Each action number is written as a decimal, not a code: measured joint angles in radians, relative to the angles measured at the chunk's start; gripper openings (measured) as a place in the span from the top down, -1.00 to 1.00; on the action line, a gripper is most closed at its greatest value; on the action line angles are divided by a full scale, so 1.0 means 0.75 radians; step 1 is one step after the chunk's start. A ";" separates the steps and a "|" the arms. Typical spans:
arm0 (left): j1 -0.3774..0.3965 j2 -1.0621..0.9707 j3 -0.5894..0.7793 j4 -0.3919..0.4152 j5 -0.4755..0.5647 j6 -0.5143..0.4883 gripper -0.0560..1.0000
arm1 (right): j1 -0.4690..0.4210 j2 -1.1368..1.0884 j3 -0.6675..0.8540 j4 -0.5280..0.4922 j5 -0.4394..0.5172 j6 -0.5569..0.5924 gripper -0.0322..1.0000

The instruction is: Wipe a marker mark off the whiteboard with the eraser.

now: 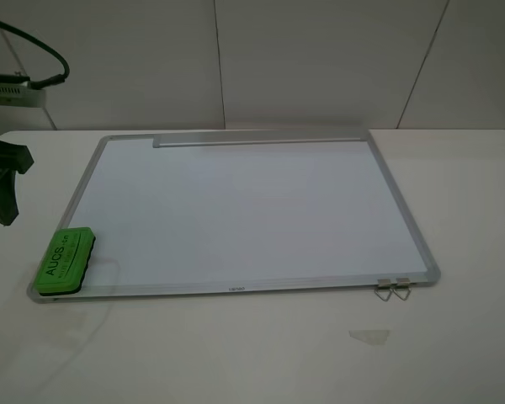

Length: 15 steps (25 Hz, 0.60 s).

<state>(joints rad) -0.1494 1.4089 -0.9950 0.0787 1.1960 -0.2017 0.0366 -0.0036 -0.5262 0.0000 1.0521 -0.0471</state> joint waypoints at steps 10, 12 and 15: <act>0.000 -0.609 0.372 -0.002 -0.021 0.087 -0.33 | 0.000 0.000 0.000 0.000 0.000 0.000 -0.64; 0.000 -0.745 0.440 -0.005 -0.055 0.131 -0.33 | 0.000 0.000 0.000 0.000 0.000 0.000 -0.64; 0.000 -0.921 0.532 -0.006 -0.087 0.184 -0.33 | 0.000 0.000 0.000 0.000 0.000 0.000 -0.64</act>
<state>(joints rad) -0.1494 0.7184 -0.5960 0.0739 1.1305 -0.0637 0.0366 -0.0036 -0.5262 0.0000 1.0521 -0.0471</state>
